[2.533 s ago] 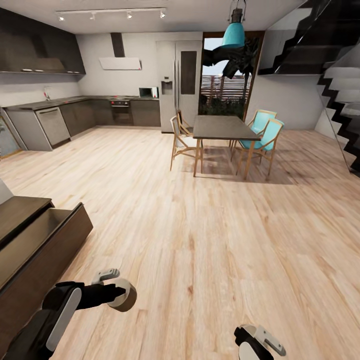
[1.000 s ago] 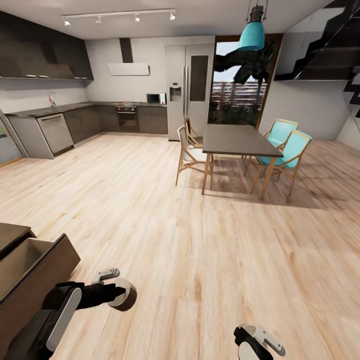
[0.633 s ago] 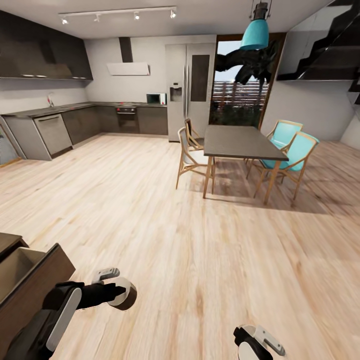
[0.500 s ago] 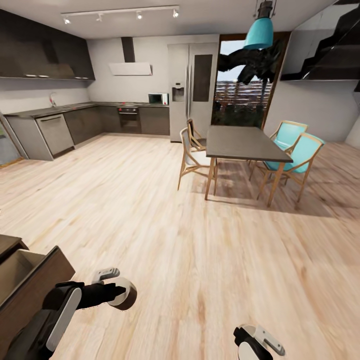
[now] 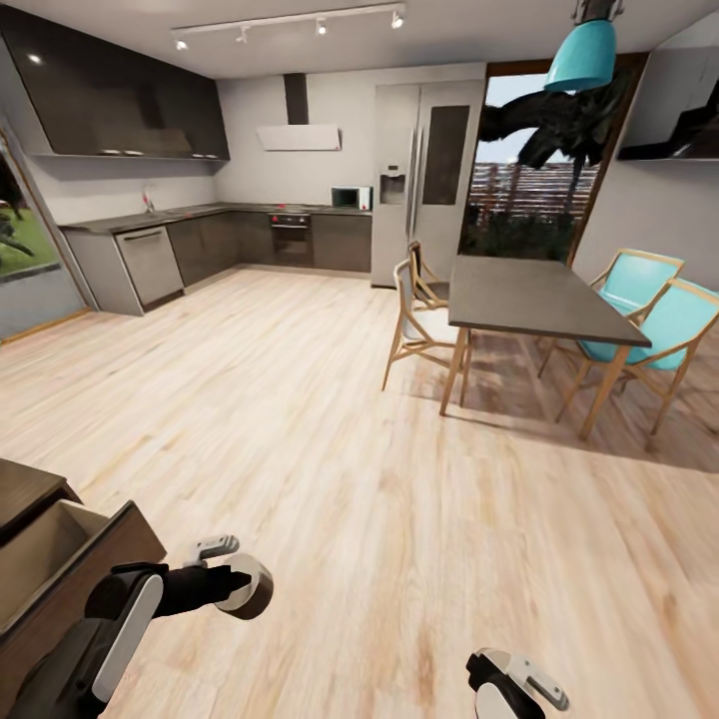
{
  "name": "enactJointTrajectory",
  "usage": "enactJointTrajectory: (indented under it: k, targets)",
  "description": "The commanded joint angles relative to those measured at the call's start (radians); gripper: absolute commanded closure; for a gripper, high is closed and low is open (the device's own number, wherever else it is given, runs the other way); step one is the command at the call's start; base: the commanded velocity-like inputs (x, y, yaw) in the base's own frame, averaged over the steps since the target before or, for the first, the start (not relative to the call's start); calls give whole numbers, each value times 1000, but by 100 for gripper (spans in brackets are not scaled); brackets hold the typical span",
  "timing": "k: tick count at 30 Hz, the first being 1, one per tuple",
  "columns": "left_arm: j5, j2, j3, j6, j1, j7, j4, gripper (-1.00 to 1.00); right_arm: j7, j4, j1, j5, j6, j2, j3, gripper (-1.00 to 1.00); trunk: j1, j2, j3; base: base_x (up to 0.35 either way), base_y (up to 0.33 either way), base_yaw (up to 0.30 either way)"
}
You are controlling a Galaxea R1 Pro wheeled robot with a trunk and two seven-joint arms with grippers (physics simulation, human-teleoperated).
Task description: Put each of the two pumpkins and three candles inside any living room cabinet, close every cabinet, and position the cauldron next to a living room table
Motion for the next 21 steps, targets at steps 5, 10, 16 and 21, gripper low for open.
enactJointTrajectory:
  k: [5,10,16,21]
  targets:
    - [4,0,0,-1,0,0,0,100,0,0,0,2,0,0,1,100,0,0,0,303,-171,271]
    - [4,0,0,0,0,0,0,100,-1,0,0,2,1,1,2,100,0,0,0,269,-233,283]
    - [4,-1,0,-1,0,0,0,100,-1,0,0,2,1,1,3,100,0,0,0,274,-116,292]
    - [3,0,-36,-1,0,0,0,100,-2,0,0,2,1,2,3,100,0,0,0,261,-167,292]
